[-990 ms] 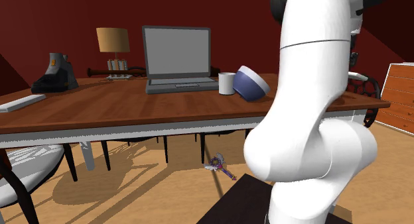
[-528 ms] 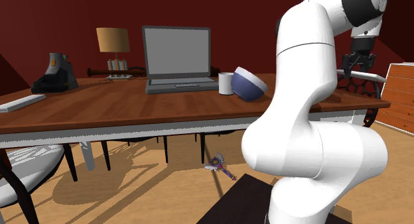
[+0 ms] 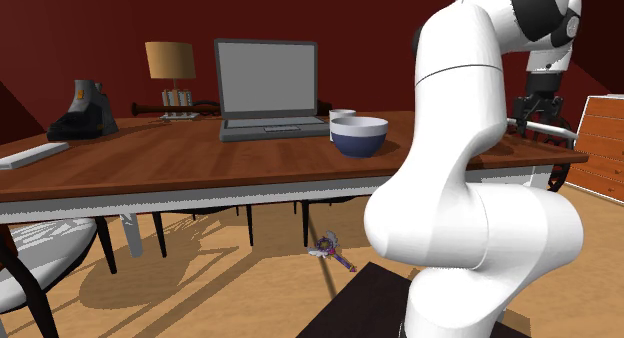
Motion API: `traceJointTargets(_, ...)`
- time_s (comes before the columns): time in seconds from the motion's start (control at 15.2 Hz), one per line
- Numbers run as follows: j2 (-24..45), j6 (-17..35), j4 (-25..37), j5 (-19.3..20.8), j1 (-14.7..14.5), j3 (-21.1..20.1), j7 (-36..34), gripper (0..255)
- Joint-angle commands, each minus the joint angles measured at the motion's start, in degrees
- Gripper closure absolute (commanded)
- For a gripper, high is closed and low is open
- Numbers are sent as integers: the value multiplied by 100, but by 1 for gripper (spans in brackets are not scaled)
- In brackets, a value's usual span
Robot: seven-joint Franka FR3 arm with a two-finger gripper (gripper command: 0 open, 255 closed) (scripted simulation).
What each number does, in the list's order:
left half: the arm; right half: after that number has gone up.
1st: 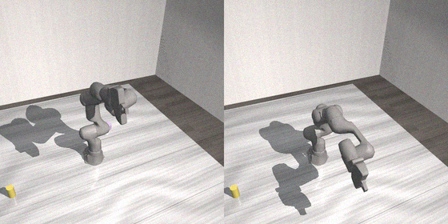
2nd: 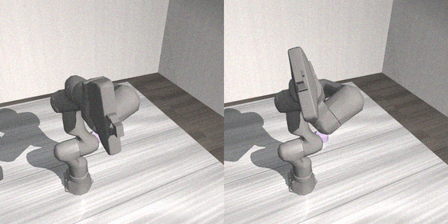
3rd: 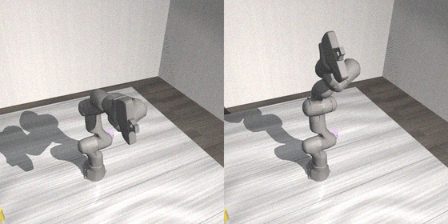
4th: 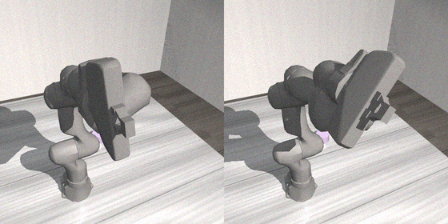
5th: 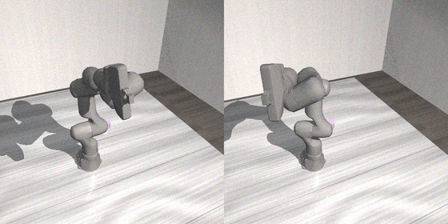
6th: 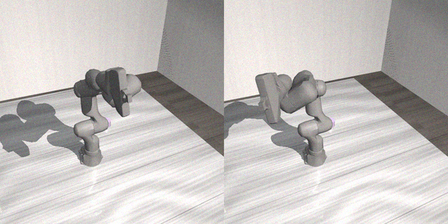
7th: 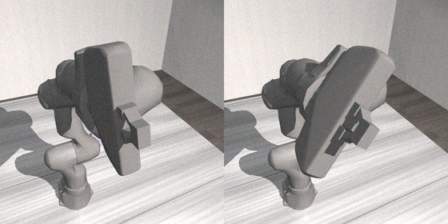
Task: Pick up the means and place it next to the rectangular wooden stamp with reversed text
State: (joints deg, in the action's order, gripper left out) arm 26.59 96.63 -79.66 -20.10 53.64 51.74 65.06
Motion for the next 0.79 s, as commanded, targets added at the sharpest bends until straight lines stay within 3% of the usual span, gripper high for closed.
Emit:
traceJointTargets(0.0,-16,162,-179,3,-53,1,8,255)
traceJointTargets(0.33,5,535,-556,-31,-128,-21,49,255)
traceJointTargets(0.73,8,556,-577,-34,-131,-22,52,255)
